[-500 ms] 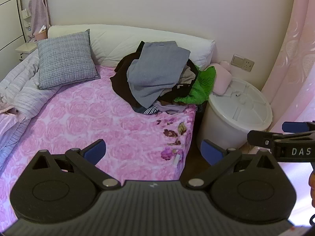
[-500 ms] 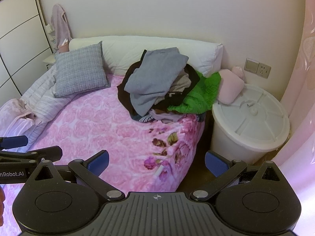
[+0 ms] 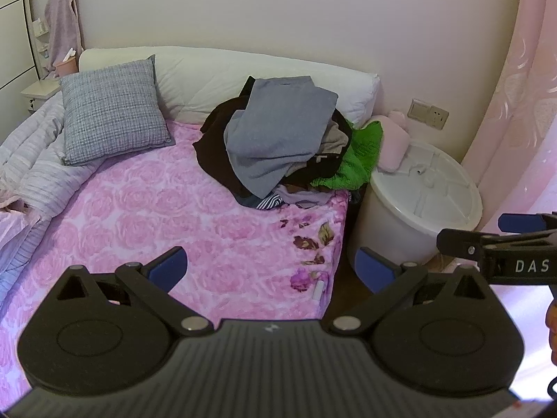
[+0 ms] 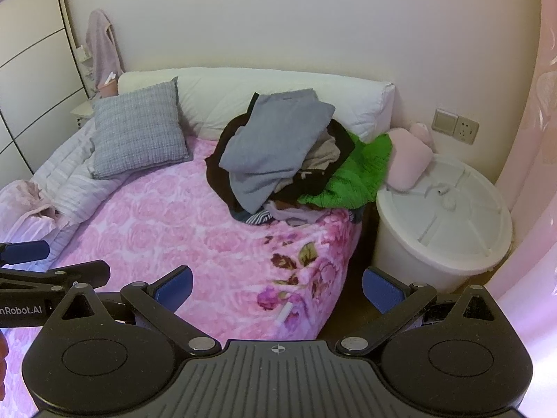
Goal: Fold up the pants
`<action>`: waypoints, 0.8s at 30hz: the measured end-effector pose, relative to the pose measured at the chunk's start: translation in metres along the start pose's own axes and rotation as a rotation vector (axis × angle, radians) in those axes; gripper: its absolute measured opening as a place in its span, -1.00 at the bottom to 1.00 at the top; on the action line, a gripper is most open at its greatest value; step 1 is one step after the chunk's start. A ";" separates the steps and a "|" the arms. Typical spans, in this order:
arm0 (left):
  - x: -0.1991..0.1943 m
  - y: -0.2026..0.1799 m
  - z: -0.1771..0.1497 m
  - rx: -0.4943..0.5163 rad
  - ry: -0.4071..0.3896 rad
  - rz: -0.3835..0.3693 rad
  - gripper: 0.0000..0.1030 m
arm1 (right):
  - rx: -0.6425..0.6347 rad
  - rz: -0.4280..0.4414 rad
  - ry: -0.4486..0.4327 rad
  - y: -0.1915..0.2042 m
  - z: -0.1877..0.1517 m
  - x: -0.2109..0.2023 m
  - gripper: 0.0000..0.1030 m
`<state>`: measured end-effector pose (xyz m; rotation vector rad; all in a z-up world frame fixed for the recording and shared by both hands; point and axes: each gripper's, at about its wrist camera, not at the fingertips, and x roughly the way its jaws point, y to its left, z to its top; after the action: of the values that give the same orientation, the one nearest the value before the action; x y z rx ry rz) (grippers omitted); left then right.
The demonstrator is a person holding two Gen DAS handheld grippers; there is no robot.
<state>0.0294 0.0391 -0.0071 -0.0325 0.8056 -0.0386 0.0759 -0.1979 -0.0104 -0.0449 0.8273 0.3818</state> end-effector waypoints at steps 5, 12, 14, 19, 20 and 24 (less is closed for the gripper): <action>0.006 0.009 0.006 0.003 -0.004 -0.006 0.97 | 0.004 -0.007 -0.004 0.007 0.005 0.008 0.97; 0.016 0.020 0.013 0.009 -0.011 -0.014 0.97 | 0.011 -0.012 -0.013 0.015 0.011 0.019 0.97; 0.019 0.022 0.017 0.012 -0.013 -0.013 0.97 | 0.014 -0.013 -0.015 0.017 0.012 0.022 0.97; 0.024 0.025 0.020 0.016 -0.013 -0.014 0.97 | 0.020 -0.013 -0.019 0.020 0.016 0.028 0.97; 0.026 0.025 0.021 0.016 -0.013 -0.014 0.97 | 0.021 -0.013 -0.019 0.020 0.017 0.029 0.97; 0.028 0.027 0.024 0.017 -0.012 -0.015 0.97 | 0.027 -0.014 -0.021 0.019 0.018 0.031 0.97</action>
<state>0.0672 0.0646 -0.0117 -0.0222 0.7934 -0.0593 0.1014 -0.1669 -0.0188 -0.0212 0.8112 0.3574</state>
